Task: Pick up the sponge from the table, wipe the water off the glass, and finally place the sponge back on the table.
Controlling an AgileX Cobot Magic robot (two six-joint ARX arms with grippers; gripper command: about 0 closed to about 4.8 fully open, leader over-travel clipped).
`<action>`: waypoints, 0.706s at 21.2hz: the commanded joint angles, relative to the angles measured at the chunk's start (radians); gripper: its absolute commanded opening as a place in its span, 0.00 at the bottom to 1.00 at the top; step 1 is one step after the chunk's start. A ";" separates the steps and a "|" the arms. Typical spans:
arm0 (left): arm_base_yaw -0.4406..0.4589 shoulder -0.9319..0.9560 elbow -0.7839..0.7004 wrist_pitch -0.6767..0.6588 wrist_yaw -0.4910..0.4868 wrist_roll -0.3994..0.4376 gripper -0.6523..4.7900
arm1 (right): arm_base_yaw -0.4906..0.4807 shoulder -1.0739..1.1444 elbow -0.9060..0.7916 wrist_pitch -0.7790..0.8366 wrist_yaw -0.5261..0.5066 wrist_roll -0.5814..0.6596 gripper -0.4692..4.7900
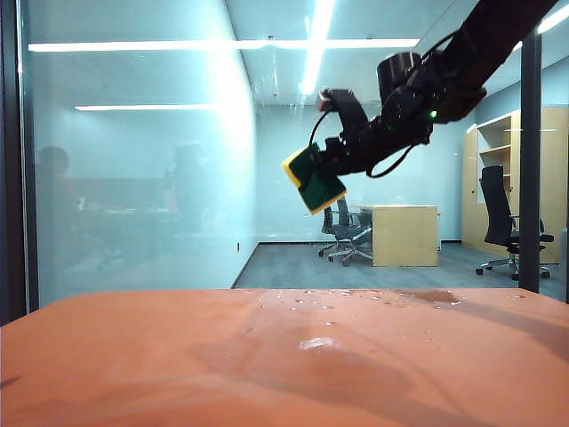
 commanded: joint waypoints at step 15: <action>0.000 0.001 0.004 0.009 -0.003 0.002 0.57 | -0.008 -0.186 0.014 0.105 0.064 0.005 0.08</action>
